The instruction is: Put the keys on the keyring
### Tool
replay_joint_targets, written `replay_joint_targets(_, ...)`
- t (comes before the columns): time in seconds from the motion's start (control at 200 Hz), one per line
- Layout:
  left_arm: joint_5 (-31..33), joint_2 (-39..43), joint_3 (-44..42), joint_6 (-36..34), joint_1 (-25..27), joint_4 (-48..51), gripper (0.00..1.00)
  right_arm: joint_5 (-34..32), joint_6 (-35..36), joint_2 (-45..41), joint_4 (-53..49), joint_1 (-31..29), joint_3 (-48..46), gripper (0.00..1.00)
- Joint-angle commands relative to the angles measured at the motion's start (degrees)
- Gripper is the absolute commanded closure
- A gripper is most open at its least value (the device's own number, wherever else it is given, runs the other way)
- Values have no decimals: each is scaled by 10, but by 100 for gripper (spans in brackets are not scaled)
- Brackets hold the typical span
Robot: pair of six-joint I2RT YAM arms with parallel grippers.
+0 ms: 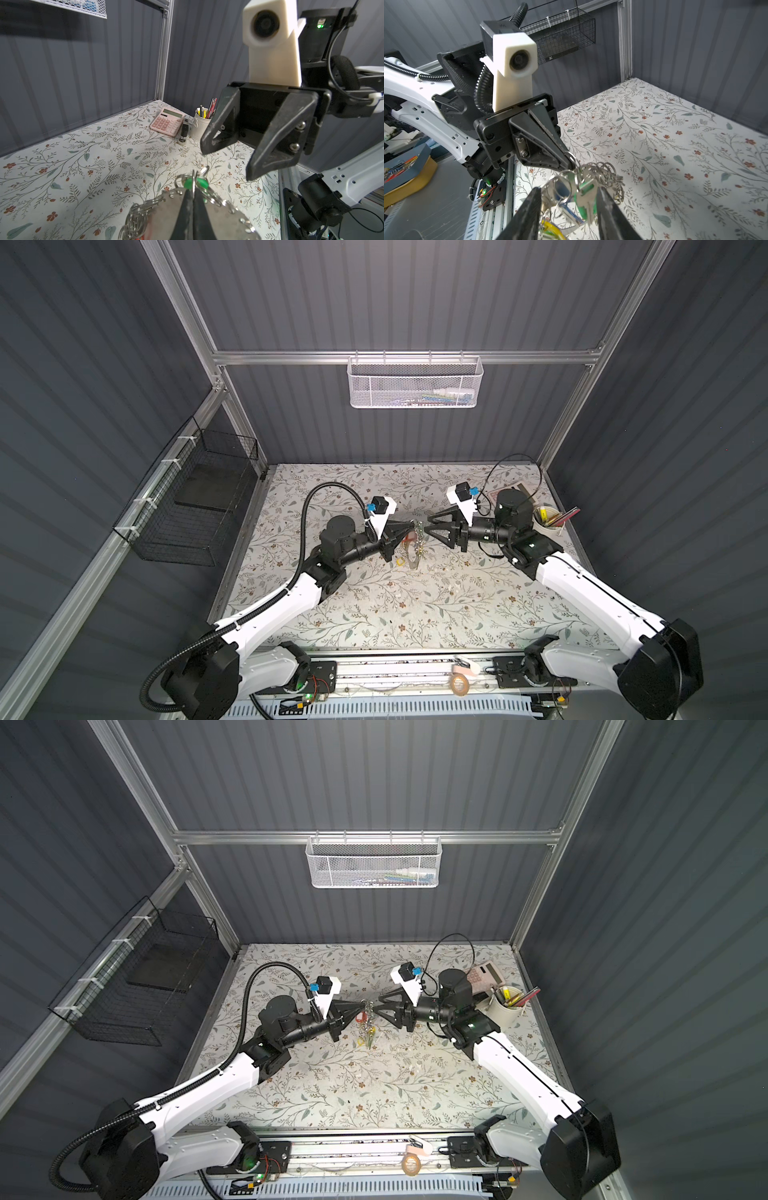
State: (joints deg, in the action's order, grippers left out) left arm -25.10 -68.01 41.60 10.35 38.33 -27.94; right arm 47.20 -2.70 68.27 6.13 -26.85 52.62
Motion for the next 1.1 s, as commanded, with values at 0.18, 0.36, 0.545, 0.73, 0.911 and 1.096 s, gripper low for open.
replay_joint_targets(0.18,-13,8,-4,7,5,-31,100,-4,38,43,-49,-10,41,62)
replay_joint_targets(0.36,-15,9,-6,7,6,-30,100,0,38,50,-45,-11,41,68)
replay_joint_targets(0.545,-14,7,-5,9,6,-32,100,5,33,54,-38,-14,42,79)
replay_joint_targets(0.73,-4,8,-2,16,7,-31,100,4,35,60,-40,-17,41,92)
replay_joint_targets(0.911,-1,8,0,29,8,-46,100,-1,36,60,-44,-20,36,100)
replay_joint_targets(1.096,16,9,5,41,11,-65,100,-12,38,62,-51,-27,29,100)
